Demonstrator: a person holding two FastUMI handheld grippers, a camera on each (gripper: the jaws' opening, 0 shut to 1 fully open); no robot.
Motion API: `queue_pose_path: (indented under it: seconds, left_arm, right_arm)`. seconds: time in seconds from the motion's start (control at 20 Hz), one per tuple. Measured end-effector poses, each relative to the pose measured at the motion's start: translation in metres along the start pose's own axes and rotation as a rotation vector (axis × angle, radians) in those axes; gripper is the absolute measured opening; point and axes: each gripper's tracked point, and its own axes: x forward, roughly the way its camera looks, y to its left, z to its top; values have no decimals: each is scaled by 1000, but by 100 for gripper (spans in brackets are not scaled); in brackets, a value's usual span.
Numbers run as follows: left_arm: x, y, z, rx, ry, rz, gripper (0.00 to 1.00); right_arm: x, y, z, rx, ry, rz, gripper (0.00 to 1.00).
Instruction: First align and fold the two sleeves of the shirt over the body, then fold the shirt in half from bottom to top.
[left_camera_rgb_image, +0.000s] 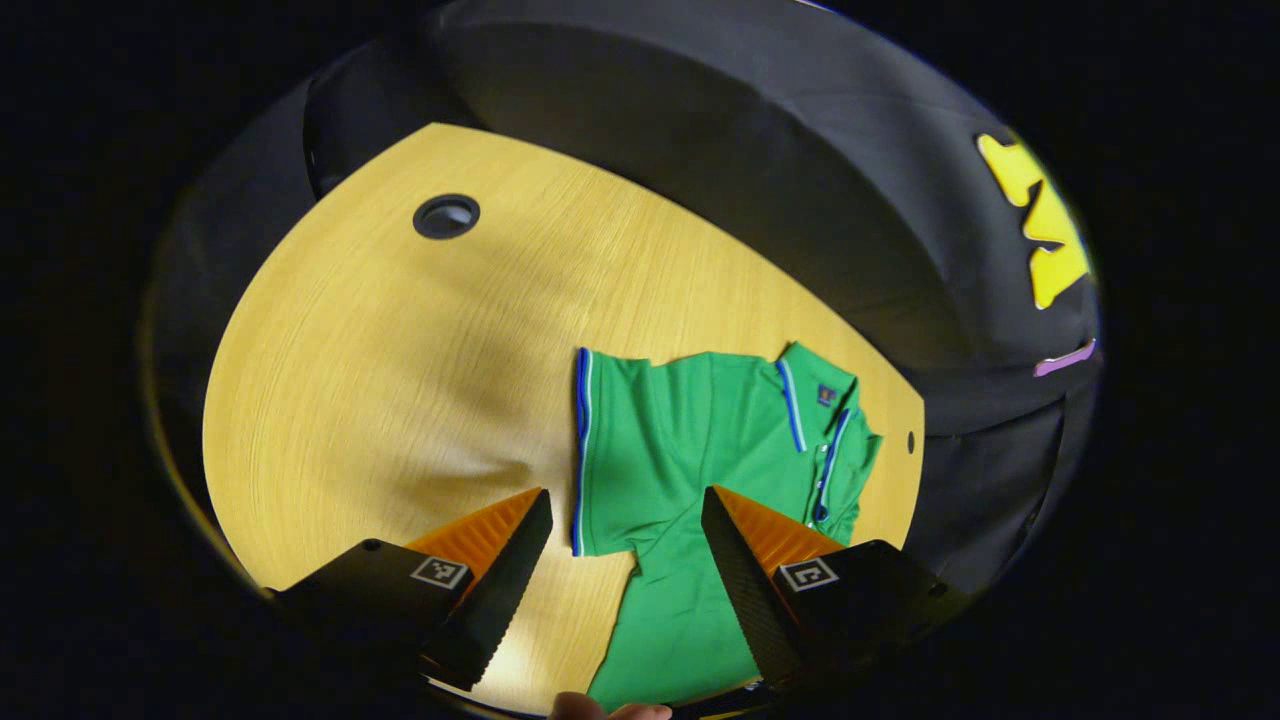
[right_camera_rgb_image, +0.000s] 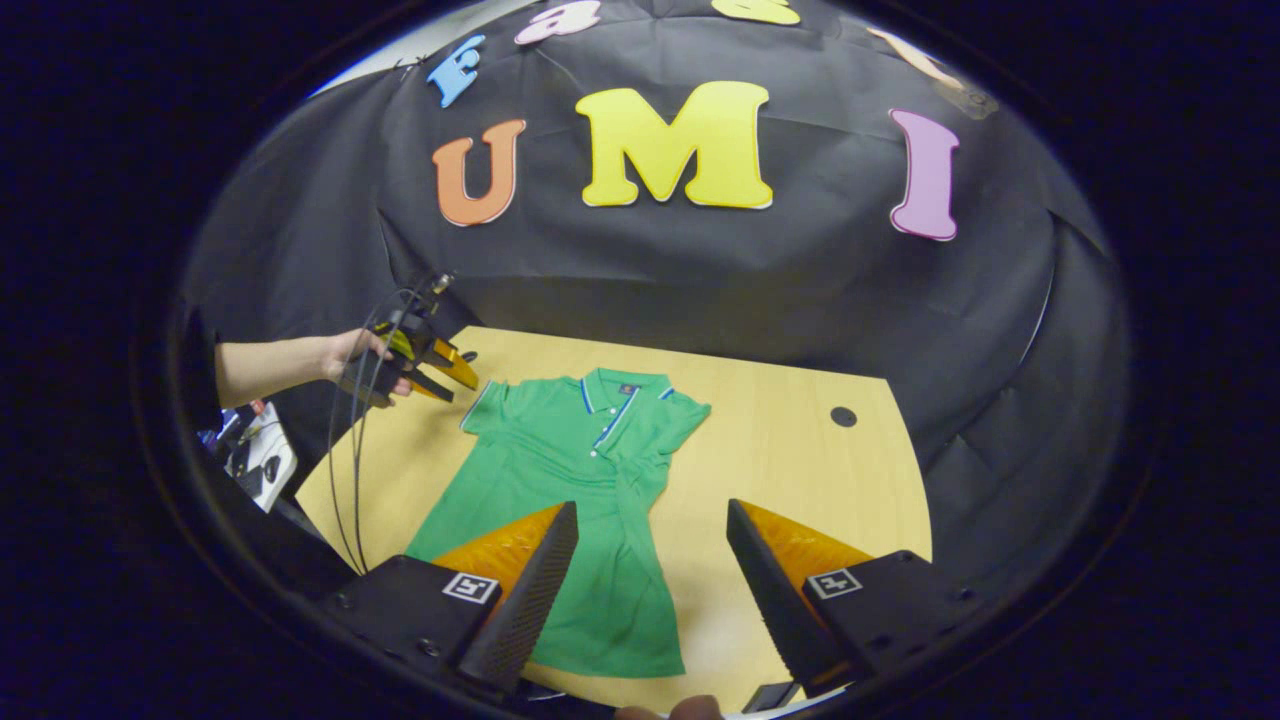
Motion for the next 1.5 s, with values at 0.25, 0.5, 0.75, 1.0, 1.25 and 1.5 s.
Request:
queue_pose_path:
  seconds: [0.25, 0.5, 0.75, 1.0, 1.25, 1.5]
  left_arm:
    - [31, 8, -8, 30, 108, 74, 92]
    - [31, 8, -8, 9, 151, 70, 88]
    - [44, -10, -26, -26, 185, 84, 67]
    - [40, -1, -19, -57, 141, 119, 13]
    - [21, -13, 1, -34, 31, 73, 4]
    - [-1, -53, 5, 43, -36, 25, 4]
  right_arm:
    - [-4, -16, -3, 69, 11, -40, 95]
    - [-6, -34, -11, 142, 16, -86, 95]
    - [-8, -43, -17, 187, 7, -110, 96]
    - [-13, -44, -23, 192, -2, -114, 96]
    - [-12, -41, -27, 206, -4, -101, 96]
    - [-18, -42, -25, 194, -17, -111, 96]
